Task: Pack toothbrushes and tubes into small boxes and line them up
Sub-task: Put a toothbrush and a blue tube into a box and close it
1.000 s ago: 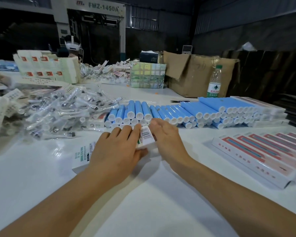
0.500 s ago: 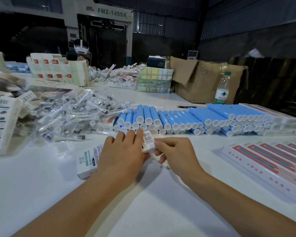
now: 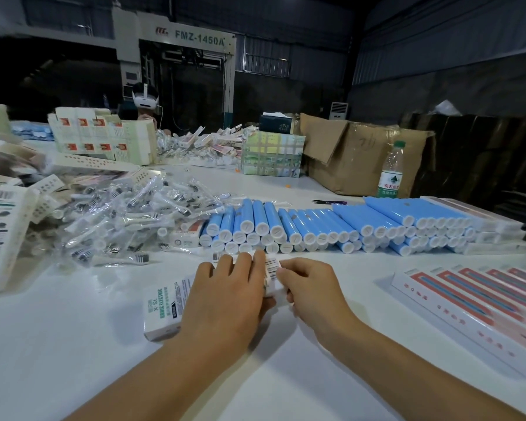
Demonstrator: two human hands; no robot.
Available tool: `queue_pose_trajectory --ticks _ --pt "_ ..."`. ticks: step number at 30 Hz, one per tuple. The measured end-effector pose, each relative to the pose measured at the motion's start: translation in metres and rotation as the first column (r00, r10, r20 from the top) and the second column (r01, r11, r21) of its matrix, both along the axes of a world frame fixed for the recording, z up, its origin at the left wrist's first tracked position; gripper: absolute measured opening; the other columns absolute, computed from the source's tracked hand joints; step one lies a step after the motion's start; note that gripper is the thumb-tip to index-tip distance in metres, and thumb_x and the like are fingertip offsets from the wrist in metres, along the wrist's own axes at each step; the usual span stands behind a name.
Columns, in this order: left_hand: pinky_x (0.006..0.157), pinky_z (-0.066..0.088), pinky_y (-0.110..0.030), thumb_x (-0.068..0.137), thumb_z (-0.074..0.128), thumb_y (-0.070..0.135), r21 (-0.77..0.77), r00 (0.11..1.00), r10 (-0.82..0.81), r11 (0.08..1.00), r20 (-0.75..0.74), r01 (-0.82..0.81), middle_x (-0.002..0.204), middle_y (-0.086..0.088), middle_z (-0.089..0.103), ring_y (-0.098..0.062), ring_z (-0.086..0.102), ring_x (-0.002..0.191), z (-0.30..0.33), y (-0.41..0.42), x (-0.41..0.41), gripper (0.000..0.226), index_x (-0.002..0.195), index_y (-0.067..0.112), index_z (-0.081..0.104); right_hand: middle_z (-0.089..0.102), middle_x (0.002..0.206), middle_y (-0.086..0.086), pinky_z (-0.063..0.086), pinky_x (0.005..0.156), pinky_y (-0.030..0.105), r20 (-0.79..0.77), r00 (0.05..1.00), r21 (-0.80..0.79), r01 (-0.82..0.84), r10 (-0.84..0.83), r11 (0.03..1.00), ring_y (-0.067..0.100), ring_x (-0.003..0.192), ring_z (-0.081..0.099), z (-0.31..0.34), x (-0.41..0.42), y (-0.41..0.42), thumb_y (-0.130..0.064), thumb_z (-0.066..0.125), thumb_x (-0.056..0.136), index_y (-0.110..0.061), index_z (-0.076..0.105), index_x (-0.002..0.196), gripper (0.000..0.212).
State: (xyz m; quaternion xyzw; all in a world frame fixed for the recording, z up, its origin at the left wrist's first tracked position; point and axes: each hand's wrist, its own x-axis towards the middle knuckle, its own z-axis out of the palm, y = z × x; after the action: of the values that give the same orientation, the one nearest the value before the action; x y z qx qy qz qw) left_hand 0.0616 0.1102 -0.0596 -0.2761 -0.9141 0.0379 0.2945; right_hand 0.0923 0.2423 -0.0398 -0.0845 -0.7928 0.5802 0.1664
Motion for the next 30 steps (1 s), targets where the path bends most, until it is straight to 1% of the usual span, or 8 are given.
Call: queue_pose_trajectory --ticks 5,9,13,16,19,21,26,30 --pt "0.088 0.033 -0.039 0.098 0.033 0.051 -0.002 0.999 0.03 1.0 0.021 -0.03 0.133 -0.005 0.04 -0.026 0.042 0.116 0.0 0.0 0.005 0.071 0.151 0.011 0.007 0.029 0.06 0.004 0.023 0.052 0.028 0.008 1.0 -0.006 -0.006 0.006 1.0 0.017 0.059 0.028 0.0 -0.003 -0.003 0.0 0.05 0.085 -0.012 0.043 0.059 0.029" --pt "0.064 0.047 -0.041 0.071 0.077 0.043 0.013 1.0 -0.005 1.0 0.013 0.005 0.101 -0.009 0.063 -0.028 0.061 0.084 0.005 -0.002 0.005 0.076 0.131 0.003 0.054 0.037 0.06 0.008 0.031 0.057 0.033 -0.005 0.999 0.065 -0.038 0.038 0.997 0.017 0.06 0.033 -0.001 -0.002 -0.002 -0.005 0.053 0.085 -0.008 0.048 0.06 0.026" --pt "0.051 0.048 -0.04 0.053 0.088 0.042 0.134 0.996 -0.047 0.989 -0.082 0.057 0.082 -0.011 0.067 -0.03 0.063 0.065 0.009 -0.001 0.001 0.073 0.109 0.0 0.069 0.056 0.099 -0.002 0.046 0.085 0.031 -0.154 0.984 0.293 0.13 -0.088 0.947 0.009 0.09 0.053 0.003 -0.005 0.01 -0.034 0.062 0.086 -0.02 0.067 0.102 0.022" --pt "0.05 0.048 -0.041 0.056 0.086 0.041 0.183 0.995 -0.031 0.982 -0.092 0.048 0.082 -0.011 0.066 -0.031 0.062 0.065 0.013 -0.001 0.004 0.07 0.11 0.0 0.068 0.054 0.116 -0.005 0.049 0.087 0.033 -0.05 0.987 -0.139 0.142 -0.15 0.98 0.012 0.101 0.057 0.009 -0.009 0.015 -0.037 0.068 0.084 -0.028 0.045 0.132 0.054" --pt "0.05 0.048 -0.041 0.054 0.088 0.037 0.184 0.993 -0.052 0.98 -0.104 0.071 0.083 -0.011 0.066 -0.031 0.062 0.065 0.012 0.001 0.007 0.071 0.111 0.0 0.068 0.072 0.101 0.015 0.056 0.065 0.035 0.111 0.969 -0.747 -0.066 0.222 0.661 0.026 0.083 0.071 0.009 -0.01 0.01 -0.023 0.073 0.072 -0.005 0.059 0.12 0.053" --pt "0.049 0.048 -0.041 0.054 0.089 0.036 0.172 0.989 -0.069 0.981 -0.129 0.091 0.082 -0.011 0.066 -0.032 0.062 0.065 0.009 0.002 0.008 0.071 0.11 -0.002 0.068 0.072 0.096 0.02 0.057 0.061 0.035 0.065 0.951 -0.789 -0.137 0.302 0.599 0.029 0.079 0.071 0.006 -0.01 0.01 -0.012 0.069 0.074 0.002 0.063 0.11 0.039" --pt "0.051 0.048 -0.04 0.072 0.061 0.053 0.138 0.985 -0.084 0.985 -0.149 0.105 0.083 -0.011 0.065 -0.03 0.061 0.065 0.006 0.002 0.009 0.067 0.111 -0.001 0.068 0.069 0.098 0.007 0.055 0.085 0.043 -0.018 0.998 -0.126 -0.055 0.053 0.991 0.024 0.089 0.067 -0.005 -0.007 0.002 -0.016 0.055 0.091 -0.013 0.064 0.104 0.016" --pt "0.052 0.049 -0.041 0.044 0.085 0.039 0.113 0.988 -0.077 0.989 -0.131 0.092 0.083 -0.012 0.065 -0.031 0.061 0.066 0.005 0.004 0.012 0.082 0.112 -0.003 0.067 0.057 0.129 -0.001 0.039 0.09 0.018 -0.034 0.999 0.396 0.015 -0.001 0.918 0.012 0.115 0.054 -0.011 -0.002 -0.01 -0.029 0.033 0.102 -0.022 0.038 0.143 0.042"
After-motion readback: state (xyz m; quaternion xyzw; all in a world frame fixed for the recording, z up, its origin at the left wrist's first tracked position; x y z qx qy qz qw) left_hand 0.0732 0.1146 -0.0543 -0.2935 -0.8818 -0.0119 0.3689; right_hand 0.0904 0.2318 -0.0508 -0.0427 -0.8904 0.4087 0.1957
